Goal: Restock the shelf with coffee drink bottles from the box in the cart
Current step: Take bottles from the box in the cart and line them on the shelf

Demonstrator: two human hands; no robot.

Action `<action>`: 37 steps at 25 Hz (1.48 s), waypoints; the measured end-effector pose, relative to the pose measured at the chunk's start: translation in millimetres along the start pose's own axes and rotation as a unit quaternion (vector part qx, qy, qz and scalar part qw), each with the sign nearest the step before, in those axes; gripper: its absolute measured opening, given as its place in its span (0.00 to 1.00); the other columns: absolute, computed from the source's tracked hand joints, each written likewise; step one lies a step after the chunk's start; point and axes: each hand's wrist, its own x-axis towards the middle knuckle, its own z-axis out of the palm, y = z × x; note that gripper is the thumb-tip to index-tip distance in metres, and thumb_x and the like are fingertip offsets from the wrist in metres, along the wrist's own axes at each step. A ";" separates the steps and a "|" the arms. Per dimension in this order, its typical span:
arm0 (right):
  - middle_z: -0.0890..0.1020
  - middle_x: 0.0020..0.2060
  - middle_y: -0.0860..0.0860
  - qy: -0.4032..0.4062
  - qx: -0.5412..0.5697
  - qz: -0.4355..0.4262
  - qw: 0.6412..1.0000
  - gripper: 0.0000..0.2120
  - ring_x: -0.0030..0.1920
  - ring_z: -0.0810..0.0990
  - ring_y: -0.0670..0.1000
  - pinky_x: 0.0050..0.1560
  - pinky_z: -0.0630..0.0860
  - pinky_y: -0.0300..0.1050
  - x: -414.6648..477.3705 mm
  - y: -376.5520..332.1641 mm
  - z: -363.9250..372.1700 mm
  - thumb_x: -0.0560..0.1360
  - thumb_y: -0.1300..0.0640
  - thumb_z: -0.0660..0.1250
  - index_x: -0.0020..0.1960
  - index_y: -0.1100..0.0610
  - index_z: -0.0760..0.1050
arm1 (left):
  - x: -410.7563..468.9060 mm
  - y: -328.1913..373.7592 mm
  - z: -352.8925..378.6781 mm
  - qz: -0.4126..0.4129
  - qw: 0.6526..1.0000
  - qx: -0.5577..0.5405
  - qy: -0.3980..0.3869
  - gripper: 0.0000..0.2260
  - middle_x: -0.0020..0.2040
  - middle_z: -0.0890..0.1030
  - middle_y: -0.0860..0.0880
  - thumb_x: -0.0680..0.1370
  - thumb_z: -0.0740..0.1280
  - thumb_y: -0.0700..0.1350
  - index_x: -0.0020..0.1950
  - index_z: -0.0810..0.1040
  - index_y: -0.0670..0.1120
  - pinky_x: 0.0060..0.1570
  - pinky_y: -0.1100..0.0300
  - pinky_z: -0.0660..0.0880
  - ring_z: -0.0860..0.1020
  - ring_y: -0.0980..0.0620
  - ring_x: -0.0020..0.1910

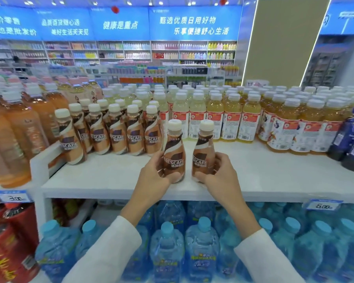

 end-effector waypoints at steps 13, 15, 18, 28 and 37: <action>0.85 0.50 0.38 -0.024 0.038 -0.037 0.998 0.24 0.49 0.82 0.35 0.54 0.79 0.37 -14.9 -5.5 17.3 0.66 0.57 0.81 0.59 0.45 0.78 | -6.3 -0.7 -3.7 0.012 0.998 0.026 0.062 0.25 0.60 0.74 0.54 0.71 0.78 0.50 0.67 0.76 0.55 0.59 0.68 0.72 0.75 0.63 0.58; 0.85 0.50 0.38 -0.055 0.016 -0.048 0.997 0.24 0.50 0.82 0.37 0.55 0.79 0.40 -14.2 -16.8 38.8 0.66 0.55 0.80 0.60 0.45 0.79 | -10.2 -5.7 -24.7 -0.001 0.994 0.050 0.100 0.25 0.58 0.75 0.55 0.72 0.78 0.49 0.67 0.76 0.55 0.54 0.73 0.71 0.75 0.62 0.57; 0.83 0.52 0.38 -0.097 0.005 -0.068 0.993 0.23 0.52 0.80 0.40 0.56 0.77 0.40 -14.3 -42.5 91.6 0.68 0.54 0.79 0.61 0.45 0.77 | -12.0 -17.5 -73.4 -0.033 0.984 0.039 0.170 0.25 0.57 0.79 0.57 0.72 0.78 0.45 0.67 0.75 0.54 0.47 0.76 0.72 0.77 0.65 0.55; 0.78 0.61 0.50 -0.106 -0.001 -0.113 0.988 0.23 0.62 0.77 0.52 0.62 0.73 0.45 23.2 -74.9 227.1 0.73 0.55 0.73 0.65 0.53 0.72 | 22.1 -55.7 -150.3 -0.040 0.938 0.126 0.320 0.21 0.60 0.71 0.48 0.75 0.74 0.42 0.67 0.76 0.47 0.65 0.53 0.73 0.77 0.48 0.59; 0.73 0.66 0.53 -0.087 -0.034 -0.102 0.990 0.30 0.67 0.72 0.55 0.69 0.71 0.53 32.0 -71.6 239.0 0.74 0.55 0.72 0.72 0.55 0.66 | 35.7 -59.1 -140.3 -0.047 0.924 0.100 0.366 0.21 0.61 0.78 0.51 0.76 0.74 0.47 0.67 0.73 0.49 0.65 0.47 0.75 0.76 0.51 0.62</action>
